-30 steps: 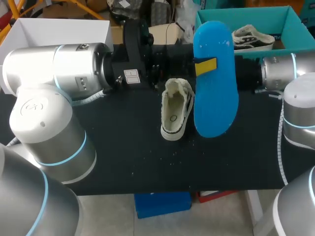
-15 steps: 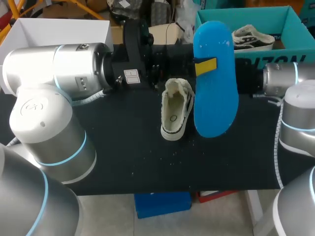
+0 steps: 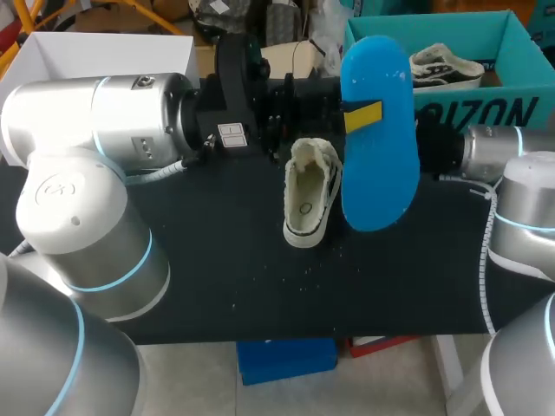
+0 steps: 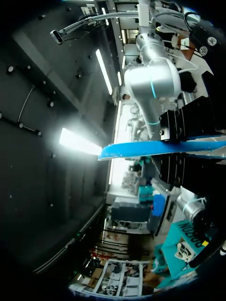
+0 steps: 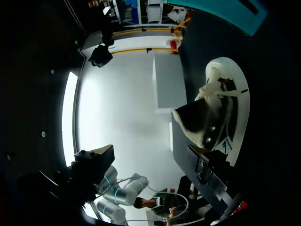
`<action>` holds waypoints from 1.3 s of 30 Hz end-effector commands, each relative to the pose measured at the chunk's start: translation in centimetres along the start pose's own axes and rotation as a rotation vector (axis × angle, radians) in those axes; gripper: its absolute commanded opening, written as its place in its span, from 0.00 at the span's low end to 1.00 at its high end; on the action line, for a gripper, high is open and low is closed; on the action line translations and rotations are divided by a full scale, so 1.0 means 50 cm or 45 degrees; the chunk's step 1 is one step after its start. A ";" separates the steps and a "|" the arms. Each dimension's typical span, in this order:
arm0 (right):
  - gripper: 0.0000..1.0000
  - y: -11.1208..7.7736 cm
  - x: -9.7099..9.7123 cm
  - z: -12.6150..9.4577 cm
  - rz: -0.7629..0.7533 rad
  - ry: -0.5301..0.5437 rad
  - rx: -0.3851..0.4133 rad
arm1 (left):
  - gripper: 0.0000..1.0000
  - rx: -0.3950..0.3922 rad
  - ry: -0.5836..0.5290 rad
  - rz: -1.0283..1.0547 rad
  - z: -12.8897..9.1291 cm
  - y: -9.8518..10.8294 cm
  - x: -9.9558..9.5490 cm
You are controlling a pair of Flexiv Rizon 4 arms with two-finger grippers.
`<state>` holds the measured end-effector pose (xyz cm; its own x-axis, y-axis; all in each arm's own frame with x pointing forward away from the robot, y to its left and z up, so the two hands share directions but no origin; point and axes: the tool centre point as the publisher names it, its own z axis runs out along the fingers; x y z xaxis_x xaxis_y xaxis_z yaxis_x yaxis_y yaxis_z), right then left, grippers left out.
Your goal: Take the shoe out of the shoebox, open the shoe tongue, remove and reinsert the insole, then place the shoe into the shoebox
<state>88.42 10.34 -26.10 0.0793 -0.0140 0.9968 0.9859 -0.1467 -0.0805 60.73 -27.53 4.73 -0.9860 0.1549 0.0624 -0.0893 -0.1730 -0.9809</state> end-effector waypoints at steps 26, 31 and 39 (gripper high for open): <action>1.00 0.001 -0.001 0.002 0.000 -0.001 -0.001 | 0.00 -0.038 0.042 0.097 -0.048 0.130 -0.042; 1.00 0.001 -0.001 0.002 0.000 -0.001 -0.001 | 0.00 -0.038 0.042 0.097 -0.048 0.130 -0.042; 1.00 0.001 -0.001 0.002 0.000 -0.001 -0.001 | 0.00 -0.038 0.042 0.097 -0.048 0.130 -0.042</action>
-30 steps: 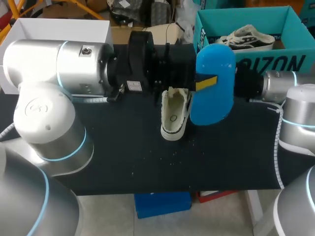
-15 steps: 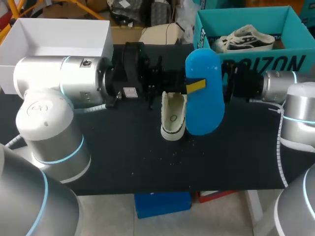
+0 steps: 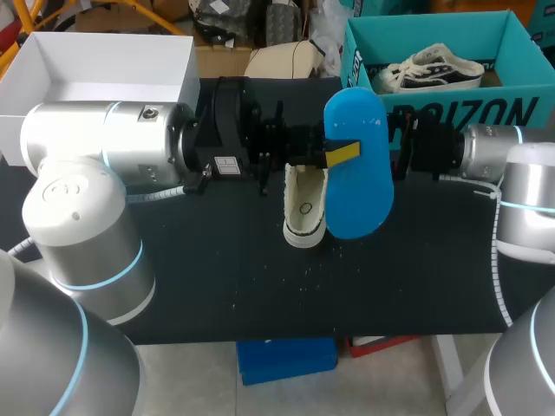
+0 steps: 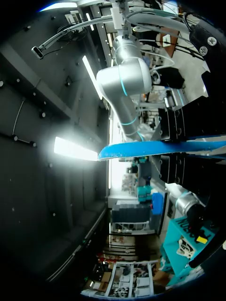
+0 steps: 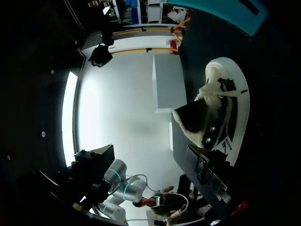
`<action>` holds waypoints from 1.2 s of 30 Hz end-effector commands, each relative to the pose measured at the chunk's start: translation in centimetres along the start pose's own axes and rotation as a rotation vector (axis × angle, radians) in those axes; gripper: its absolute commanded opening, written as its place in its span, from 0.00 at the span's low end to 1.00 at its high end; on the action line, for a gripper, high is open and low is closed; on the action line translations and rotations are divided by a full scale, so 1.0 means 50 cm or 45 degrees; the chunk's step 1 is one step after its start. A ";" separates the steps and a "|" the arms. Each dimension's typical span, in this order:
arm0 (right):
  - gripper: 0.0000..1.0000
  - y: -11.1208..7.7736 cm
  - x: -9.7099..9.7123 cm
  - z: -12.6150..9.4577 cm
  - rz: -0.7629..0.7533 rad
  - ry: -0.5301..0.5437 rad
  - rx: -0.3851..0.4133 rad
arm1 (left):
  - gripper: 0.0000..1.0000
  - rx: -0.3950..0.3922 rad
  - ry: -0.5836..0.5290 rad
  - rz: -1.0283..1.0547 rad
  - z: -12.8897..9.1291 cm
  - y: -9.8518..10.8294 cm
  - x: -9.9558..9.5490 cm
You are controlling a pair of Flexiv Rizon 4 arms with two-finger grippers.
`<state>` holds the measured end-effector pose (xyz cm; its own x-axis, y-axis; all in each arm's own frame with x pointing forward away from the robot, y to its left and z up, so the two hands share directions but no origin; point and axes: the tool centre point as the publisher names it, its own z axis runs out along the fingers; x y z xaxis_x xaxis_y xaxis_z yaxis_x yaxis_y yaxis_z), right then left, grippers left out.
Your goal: Take the shoe out of the shoebox, open the shoe tongue, remove and reinsert the insole, then place the shoe into the shoebox
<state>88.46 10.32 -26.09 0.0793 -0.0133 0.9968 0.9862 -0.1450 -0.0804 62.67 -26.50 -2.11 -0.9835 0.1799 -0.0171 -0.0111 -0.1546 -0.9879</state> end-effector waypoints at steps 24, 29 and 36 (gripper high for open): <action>1.00 0.000 -0.001 0.002 0.000 0.000 -0.003 | 0.00 -0.249 0.166 0.623 -0.064 0.194 -0.059; 1.00 0.000 -0.001 0.002 0.000 0.000 -0.003 | 0.00 -0.249 0.166 0.623 -0.064 0.194 -0.059; 1.00 0.000 -0.001 0.002 0.000 0.000 -0.003 | 0.00 -0.249 0.166 0.623 -0.064 0.194 -0.059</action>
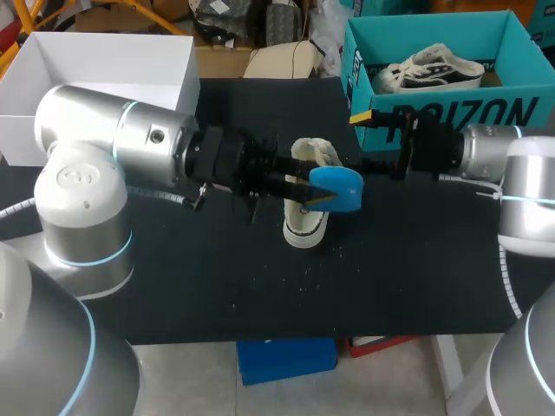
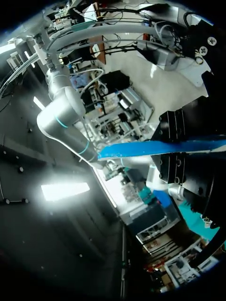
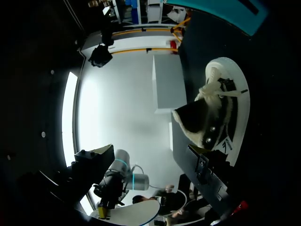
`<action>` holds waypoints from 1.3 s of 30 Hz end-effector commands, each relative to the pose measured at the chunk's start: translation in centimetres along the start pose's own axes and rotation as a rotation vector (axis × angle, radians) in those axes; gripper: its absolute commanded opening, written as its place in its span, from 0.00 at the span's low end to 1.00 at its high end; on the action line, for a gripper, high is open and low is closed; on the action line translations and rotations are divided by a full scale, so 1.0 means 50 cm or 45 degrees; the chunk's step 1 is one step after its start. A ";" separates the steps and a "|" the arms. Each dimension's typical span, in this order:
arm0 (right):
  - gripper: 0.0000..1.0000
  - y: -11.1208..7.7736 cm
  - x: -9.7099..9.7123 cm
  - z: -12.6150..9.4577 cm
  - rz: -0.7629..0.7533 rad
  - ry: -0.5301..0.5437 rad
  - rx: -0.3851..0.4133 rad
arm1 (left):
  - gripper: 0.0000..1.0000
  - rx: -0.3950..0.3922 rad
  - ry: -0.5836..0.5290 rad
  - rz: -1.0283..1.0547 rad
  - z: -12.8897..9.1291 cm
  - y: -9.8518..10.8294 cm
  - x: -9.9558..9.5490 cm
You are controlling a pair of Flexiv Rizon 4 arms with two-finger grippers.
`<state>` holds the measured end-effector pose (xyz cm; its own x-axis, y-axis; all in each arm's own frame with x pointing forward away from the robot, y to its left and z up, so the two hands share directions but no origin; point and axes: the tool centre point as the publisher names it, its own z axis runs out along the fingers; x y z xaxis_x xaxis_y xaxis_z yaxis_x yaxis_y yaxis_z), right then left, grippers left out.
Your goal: Take the shoe out of the shoebox, open the shoe tongue, remove and reinsert the insole, then place the shoe into the shoebox
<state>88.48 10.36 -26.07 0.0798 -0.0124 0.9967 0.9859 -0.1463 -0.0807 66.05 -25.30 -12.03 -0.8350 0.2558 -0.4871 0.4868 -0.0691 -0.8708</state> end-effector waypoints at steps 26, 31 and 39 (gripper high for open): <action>1.00 0.000 -0.002 0.002 0.000 0.001 -0.002 | 0.00 -0.126 0.019 0.967 0.013 0.102 0.052; 1.00 0.000 -0.002 0.002 0.000 0.001 -0.002 | 0.00 -0.126 0.019 0.967 0.013 0.102 0.052; 1.00 0.000 -0.002 0.002 0.000 0.001 -0.002 | 0.00 -0.102 -0.017 1.053 0.013 0.124 0.068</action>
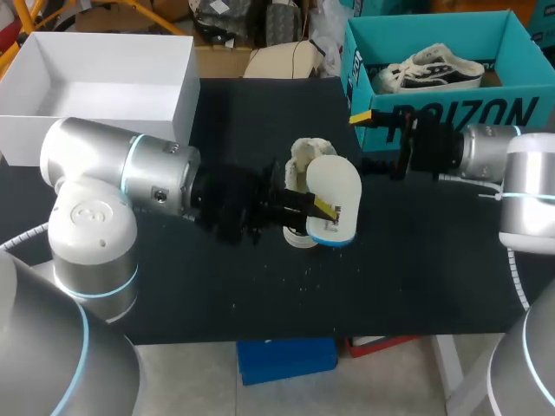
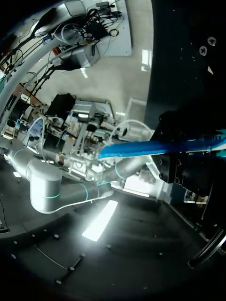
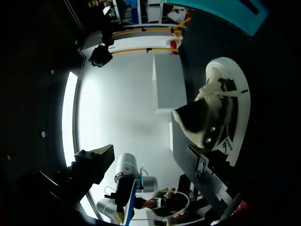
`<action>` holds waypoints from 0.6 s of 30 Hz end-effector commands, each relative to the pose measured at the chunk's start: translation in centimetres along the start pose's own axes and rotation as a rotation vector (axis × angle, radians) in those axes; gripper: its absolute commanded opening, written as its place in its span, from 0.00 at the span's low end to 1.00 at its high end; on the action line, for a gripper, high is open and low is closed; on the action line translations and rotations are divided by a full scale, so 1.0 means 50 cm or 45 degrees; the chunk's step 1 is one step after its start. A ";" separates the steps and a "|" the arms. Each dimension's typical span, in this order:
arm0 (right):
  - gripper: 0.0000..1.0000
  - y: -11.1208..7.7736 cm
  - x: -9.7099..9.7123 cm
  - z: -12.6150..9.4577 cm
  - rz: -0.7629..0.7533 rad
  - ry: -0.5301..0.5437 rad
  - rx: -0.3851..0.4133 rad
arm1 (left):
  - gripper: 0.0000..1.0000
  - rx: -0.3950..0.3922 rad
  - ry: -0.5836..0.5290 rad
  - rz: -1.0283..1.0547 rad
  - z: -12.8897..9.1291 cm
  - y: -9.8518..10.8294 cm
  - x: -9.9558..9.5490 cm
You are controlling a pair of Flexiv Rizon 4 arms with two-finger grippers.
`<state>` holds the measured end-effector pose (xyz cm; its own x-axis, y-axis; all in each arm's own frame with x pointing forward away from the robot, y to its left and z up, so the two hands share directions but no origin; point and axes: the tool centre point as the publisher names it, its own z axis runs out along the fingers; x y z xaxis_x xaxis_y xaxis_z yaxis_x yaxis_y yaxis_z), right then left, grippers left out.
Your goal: Take the shoe out of the shoebox, open the shoe tongue, remove and reinsert the insole, then place the shoe into the shoebox
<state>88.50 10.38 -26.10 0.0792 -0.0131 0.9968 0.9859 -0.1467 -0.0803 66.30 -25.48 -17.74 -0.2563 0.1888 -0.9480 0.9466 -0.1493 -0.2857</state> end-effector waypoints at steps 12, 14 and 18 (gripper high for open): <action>1.00 -0.001 -0.001 0.001 0.000 0.000 -0.001 | 0.00 -0.148 -0.163 0.377 -0.017 0.100 0.136; 1.00 -0.001 -0.001 0.001 0.000 0.000 -0.001 | 0.00 -0.150 -0.156 0.433 -0.020 0.117 0.146; 1.00 -0.001 -0.001 0.001 0.000 0.000 -0.001 | 0.00 -0.152 -0.135 0.496 -0.025 0.155 0.158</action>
<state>88.51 10.35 -26.09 0.0795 -0.0125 0.9968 0.9860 -0.1459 -0.0805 70.61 -23.54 -26.50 0.0925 0.0537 -0.9943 0.9946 -0.0516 0.0898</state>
